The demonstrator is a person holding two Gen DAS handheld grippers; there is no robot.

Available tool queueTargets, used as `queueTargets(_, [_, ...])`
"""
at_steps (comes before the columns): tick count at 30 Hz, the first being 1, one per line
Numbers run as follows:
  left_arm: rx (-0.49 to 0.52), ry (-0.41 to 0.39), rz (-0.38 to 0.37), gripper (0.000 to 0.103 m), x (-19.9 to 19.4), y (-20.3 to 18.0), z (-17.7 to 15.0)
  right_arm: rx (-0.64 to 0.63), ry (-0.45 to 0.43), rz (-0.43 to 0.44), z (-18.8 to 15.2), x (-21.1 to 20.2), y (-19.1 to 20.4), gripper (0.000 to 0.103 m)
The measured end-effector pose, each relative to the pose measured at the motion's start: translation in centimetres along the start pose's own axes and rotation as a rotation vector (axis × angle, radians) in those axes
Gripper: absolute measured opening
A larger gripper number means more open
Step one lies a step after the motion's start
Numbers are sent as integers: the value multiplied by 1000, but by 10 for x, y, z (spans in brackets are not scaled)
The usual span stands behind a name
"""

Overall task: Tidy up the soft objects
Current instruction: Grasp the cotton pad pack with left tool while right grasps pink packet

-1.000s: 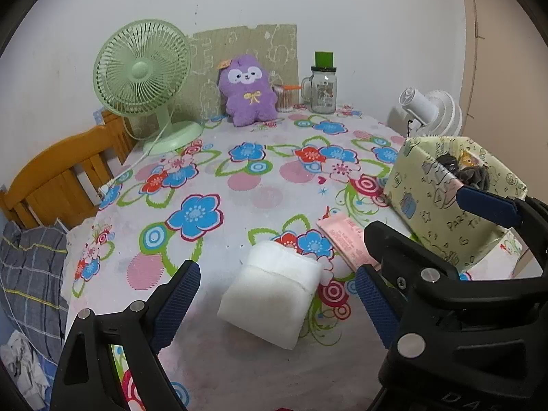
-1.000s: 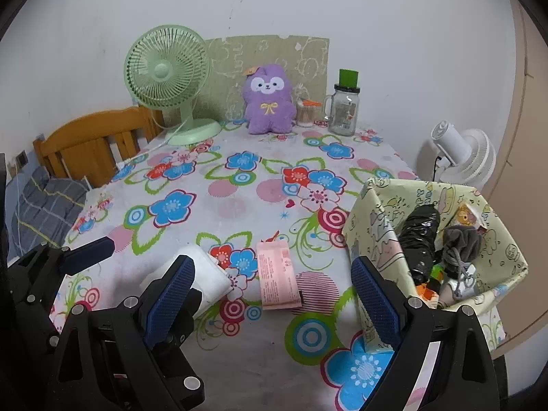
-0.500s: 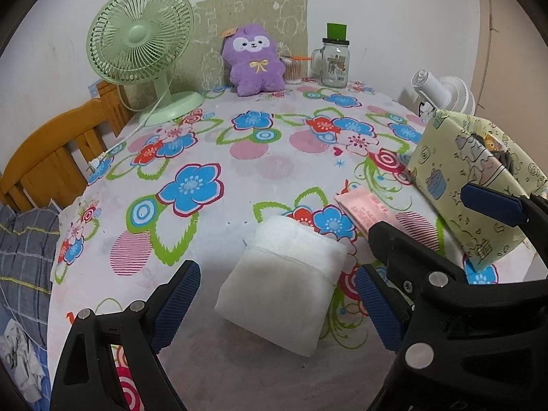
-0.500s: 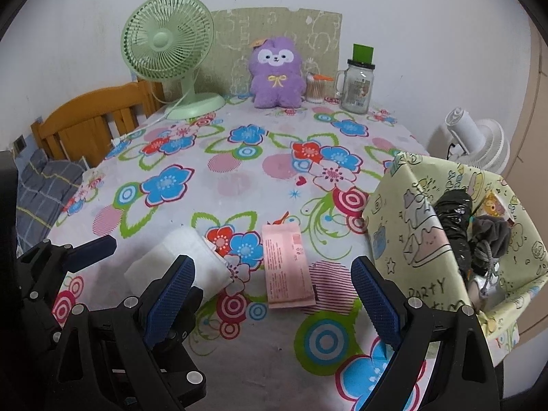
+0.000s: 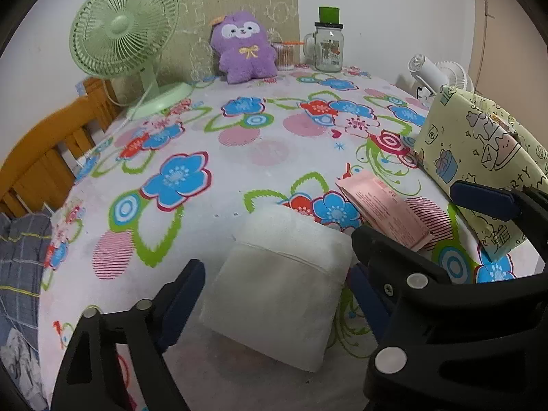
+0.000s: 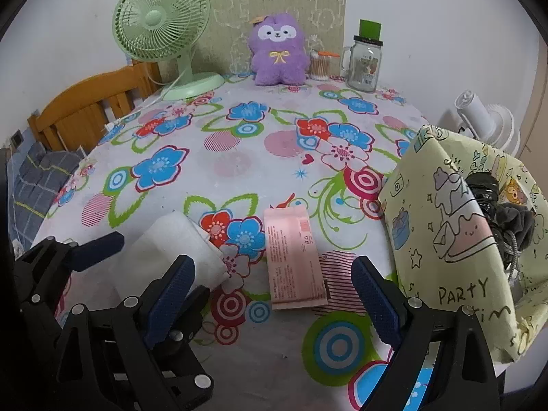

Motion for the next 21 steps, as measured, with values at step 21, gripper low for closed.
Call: queueTargets(21, [-72, 16, -17, 69, 13, 21, -1, 48, 59, -4, 2, 30, -8, 82])
Point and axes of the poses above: each gripper's, at about its wrist camera, not at the fingertips, and x roughly the way its jaws point, y to its left, z to its top, the point moved 10 cm from there along x, roughly the way its jaws point, and after that the axes turned 6 degrees about y, right-handed, at the moved point
